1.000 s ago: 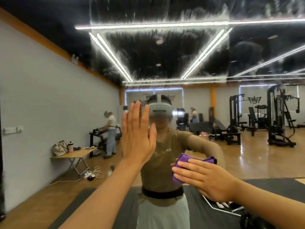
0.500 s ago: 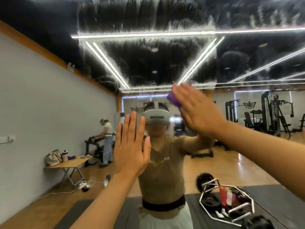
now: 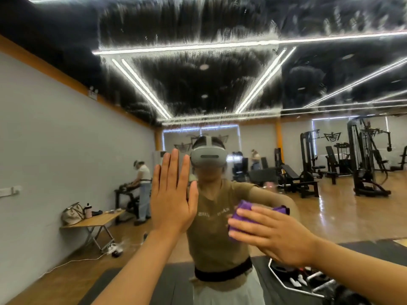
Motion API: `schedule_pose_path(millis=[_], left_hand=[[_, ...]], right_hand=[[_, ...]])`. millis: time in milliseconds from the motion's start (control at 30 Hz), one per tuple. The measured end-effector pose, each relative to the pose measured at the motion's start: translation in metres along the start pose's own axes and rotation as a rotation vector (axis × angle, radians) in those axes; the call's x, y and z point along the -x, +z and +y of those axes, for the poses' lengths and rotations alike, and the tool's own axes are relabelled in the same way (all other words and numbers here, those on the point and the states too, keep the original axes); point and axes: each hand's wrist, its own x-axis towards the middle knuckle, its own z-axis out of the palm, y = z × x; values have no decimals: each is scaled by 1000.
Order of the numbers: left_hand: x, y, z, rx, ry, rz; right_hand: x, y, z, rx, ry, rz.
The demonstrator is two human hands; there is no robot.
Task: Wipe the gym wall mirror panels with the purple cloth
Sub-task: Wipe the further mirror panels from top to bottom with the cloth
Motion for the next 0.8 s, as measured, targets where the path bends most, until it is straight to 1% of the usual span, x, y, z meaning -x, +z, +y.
schedule_pose_path(millis=[33, 100, 167, 200, 233, 300, 400, 500, 567, 600, 667, 800], left_hand=[[0, 0, 1, -5, -1, -1], [-1, -1, 1, -9, -2, -4], [-1, 1, 3, -12, 0, -2], [-1, 1, 3, -10, 1, 0], [-1, 2, 3, -8, 2, 1], [-1, 2, 3, -8, 4, 0], [0, 2, 3, -16, -1, 0], [0, 2, 3, -17, 3, 7], [1, 3, 2, -19, 9, 12], [1, 3, 2, -20, 10, 13], [1, 4, 1, -22, 11, 13], [1, 4, 2, -27, 11, 19]], right_hand=[[14, 1, -3, 31, -77, -31], [26, 1, 0, 38, -161, -66], [22, 2, 11, 13, -174, -62], [16, 1, 18, -12, -130, -37], [7, 0, 27, -54, -45, -1], [-17, -7, 53, -157, 185, 96], [-63, -26, 103, -200, 502, 246], [-104, -41, 144, -219, 791, 326], [-117, -42, 155, -221, 934, 360], [-118, -41, 152, -217, 966, 375], [-112, -36, 128, -226, 960, 398], [-62, -11, 37, -233, 855, 339]])
